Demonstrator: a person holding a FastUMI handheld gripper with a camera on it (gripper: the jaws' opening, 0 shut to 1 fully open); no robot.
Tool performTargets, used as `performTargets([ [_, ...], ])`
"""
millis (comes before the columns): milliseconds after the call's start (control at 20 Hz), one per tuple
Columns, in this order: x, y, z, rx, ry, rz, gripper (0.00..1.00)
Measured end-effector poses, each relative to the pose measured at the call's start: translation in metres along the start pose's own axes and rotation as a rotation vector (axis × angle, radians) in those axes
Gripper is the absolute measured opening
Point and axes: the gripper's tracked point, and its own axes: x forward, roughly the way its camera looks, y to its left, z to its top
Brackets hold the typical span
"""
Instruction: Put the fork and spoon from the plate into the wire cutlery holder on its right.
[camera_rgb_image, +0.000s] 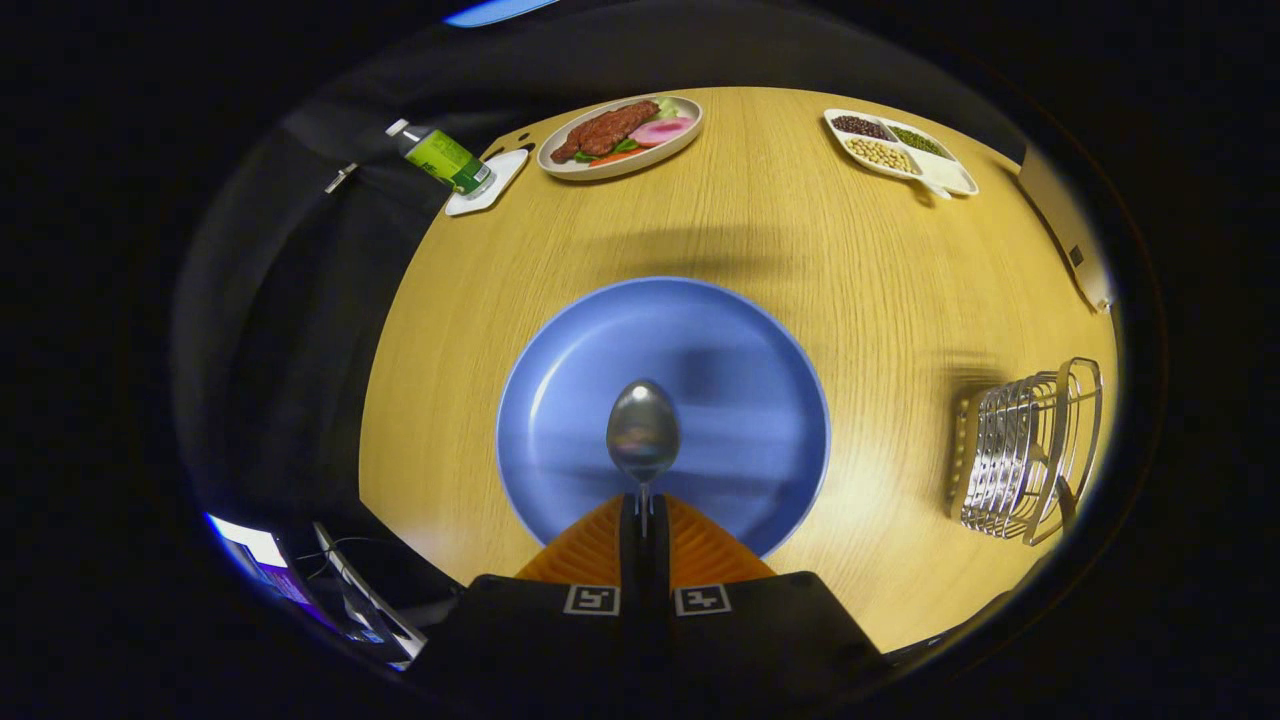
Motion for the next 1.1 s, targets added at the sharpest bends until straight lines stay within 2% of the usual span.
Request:
performTargets([
  [300,-0.056,0.004,0.023,0.010,-0.082,0.090,0.05],
  [450,-0.099,-0.014,0.033,-0.013,-0.101,0.102,0.05],
  [750,-0.176,-0.088,0.037,-0.062,-0.054,0.039,0.05],
  [1100,-0.204,-0.159,0.022,-0.072,0.115,-0.071,0.05],
])
